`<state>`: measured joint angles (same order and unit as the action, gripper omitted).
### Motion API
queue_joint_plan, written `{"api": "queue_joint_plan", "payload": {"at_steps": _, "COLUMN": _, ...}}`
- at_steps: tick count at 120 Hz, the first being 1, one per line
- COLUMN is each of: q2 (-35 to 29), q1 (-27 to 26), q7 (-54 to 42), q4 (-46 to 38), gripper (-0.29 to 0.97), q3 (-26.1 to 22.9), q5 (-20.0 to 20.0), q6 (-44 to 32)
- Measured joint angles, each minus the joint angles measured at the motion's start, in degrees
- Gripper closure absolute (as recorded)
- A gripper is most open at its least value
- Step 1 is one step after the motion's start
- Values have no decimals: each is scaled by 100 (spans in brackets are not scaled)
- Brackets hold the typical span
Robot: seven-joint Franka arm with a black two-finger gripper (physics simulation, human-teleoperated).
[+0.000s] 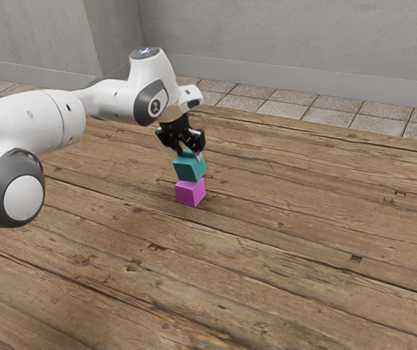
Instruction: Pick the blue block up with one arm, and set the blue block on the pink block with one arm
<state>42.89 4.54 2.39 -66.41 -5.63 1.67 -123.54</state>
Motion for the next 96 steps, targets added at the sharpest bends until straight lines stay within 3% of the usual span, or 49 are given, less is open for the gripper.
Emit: {"api": "queue_joint_plan", "payload": {"at_steps": 96, "q2": -145, "q1": 55, "q7": 215, "q4": -214, "gripper": 45, "q3": 3, "q5": 180, "q6": -9}}
